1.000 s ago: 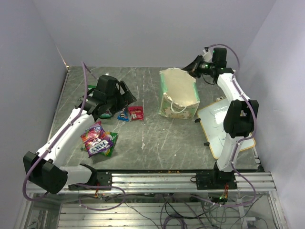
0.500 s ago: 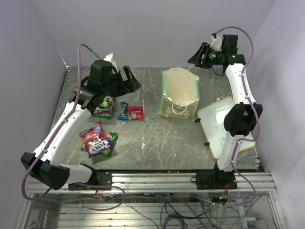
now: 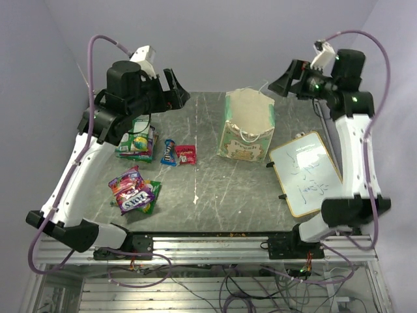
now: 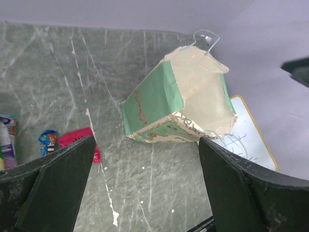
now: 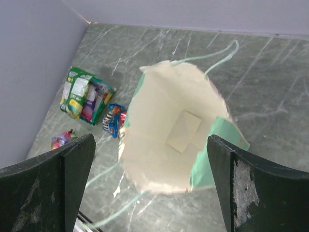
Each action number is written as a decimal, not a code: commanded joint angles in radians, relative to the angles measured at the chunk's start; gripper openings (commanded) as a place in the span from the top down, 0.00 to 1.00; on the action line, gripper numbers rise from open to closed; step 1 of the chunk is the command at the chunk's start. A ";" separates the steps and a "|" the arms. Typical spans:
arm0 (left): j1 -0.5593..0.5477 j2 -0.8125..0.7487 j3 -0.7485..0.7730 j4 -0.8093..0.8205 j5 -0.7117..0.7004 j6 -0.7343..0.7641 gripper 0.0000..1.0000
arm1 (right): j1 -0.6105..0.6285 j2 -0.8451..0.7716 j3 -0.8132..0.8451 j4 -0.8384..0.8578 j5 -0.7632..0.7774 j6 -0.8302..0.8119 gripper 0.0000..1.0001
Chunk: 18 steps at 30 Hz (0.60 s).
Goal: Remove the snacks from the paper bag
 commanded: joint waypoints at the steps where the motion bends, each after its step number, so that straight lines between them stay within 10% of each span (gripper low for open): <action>1: 0.007 -0.080 0.063 -0.064 -0.091 0.064 0.01 | 0.001 -0.211 -0.116 -0.018 0.063 -0.040 0.00; 18: 0.007 -0.471 0.025 -0.140 -0.280 0.128 0.00 | 0.000 -0.634 -0.094 -0.158 0.128 0.150 0.00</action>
